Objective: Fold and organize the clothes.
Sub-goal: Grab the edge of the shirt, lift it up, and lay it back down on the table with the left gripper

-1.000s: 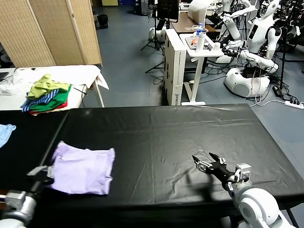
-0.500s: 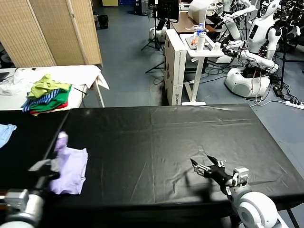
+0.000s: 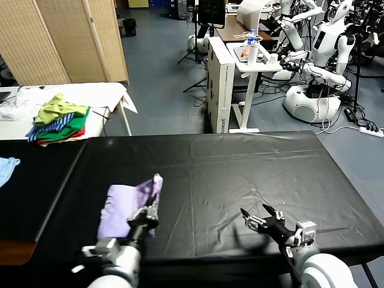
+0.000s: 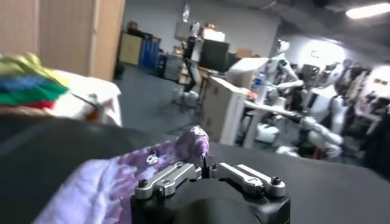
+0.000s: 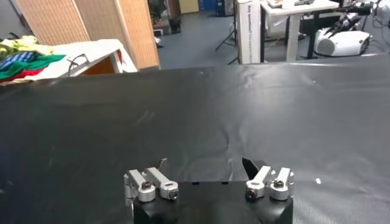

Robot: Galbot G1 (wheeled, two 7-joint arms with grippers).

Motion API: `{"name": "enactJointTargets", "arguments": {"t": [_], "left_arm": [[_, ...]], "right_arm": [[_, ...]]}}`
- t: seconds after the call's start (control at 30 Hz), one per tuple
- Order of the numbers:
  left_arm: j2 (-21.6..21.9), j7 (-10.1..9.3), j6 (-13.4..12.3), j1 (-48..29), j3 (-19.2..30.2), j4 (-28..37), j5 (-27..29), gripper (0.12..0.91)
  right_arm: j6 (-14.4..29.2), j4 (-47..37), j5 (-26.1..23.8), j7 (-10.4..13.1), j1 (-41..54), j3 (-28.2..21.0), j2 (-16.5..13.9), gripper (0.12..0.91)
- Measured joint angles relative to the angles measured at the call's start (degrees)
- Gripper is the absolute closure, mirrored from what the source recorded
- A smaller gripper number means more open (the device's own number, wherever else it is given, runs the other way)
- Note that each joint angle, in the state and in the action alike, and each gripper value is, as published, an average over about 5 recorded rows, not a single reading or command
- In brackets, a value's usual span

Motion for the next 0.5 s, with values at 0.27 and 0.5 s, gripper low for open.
{"name": "enactJointTargets", "arguments": {"t": [0.27, 0.5], "left_arm": [[-1.3, 3.11, -0.8, 0.5, 2.5, 2.4, 4.2, 0.549], [1.0, 4.23, -2.2, 1.0, -0.2, 0.8, 5.6, 0.167]], "right_arm": [[-3.6, 0.2, 9.2, 2.1, 4.0, -3.8, -1.6, 0.118], [-5.2, -1.5, 14.5, 4.6, 11.4, -12.2, -0.4, 0.118]]}}
